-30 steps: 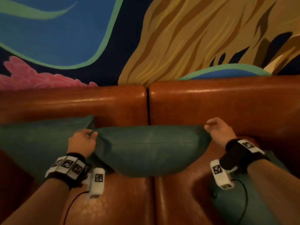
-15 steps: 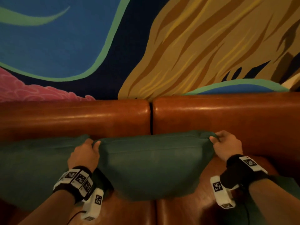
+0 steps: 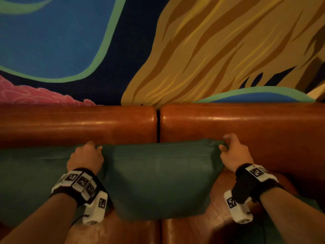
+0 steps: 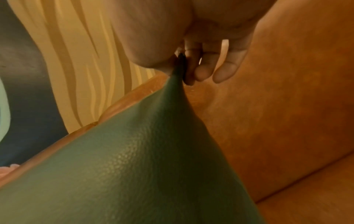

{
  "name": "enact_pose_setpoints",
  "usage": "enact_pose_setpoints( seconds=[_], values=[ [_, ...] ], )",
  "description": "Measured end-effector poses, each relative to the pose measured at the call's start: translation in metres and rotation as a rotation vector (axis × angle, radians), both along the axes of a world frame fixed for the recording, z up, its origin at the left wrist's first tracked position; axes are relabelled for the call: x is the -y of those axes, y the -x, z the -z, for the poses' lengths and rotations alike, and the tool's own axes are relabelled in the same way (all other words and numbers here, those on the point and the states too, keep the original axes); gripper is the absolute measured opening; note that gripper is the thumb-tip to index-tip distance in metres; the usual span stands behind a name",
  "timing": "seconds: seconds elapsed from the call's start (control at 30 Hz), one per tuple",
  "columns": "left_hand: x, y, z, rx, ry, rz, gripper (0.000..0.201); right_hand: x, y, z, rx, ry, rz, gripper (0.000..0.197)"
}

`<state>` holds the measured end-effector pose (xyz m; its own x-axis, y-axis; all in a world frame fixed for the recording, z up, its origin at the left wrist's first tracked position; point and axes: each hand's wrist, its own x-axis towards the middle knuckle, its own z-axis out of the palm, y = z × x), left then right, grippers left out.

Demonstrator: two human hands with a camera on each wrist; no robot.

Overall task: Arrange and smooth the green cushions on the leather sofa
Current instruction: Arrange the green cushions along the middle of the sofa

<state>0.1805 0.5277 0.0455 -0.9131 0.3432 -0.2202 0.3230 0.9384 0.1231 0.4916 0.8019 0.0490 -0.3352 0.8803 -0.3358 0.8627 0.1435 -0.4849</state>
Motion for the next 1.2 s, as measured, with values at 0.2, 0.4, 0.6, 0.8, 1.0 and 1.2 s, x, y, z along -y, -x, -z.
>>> enact_pose_setpoints(
  seconds=[0.2,0.4,0.6,0.8,1.0,1.2],
  values=[
    [0.011,-0.006,-0.014,0.026,-0.098,0.000,0.035,0.003,-0.006,-0.014,0.060,-0.146,-0.108,0.024],
    [-0.005,-0.074,-0.025,-0.308,-0.386,0.484,0.042,0.070,0.034,-0.036,-0.098,-0.545,-0.487,0.022],
    [-0.044,-0.120,0.021,0.005,-0.100,0.748,0.065,0.117,0.101,0.017,0.182,-0.374,-0.891,0.068],
    [0.001,-0.041,0.033,-0.033,0.100,0.546,0.074,0.048,0.037,0.025,0.399,-0.435,-0.790,0.065],
    [0.054,-0.053,0.016,-0.058,-0.348,0.087,0.051,0.006,-0.025,0.016,0.007,-0.156,-0.091,0.048],
    [0.049,-0.051,0.018,0.150,-0.476,-0.344,0.039,0.015,-0.028,0.032,-0.324,0.020,0.137,0.013]
  ],
)
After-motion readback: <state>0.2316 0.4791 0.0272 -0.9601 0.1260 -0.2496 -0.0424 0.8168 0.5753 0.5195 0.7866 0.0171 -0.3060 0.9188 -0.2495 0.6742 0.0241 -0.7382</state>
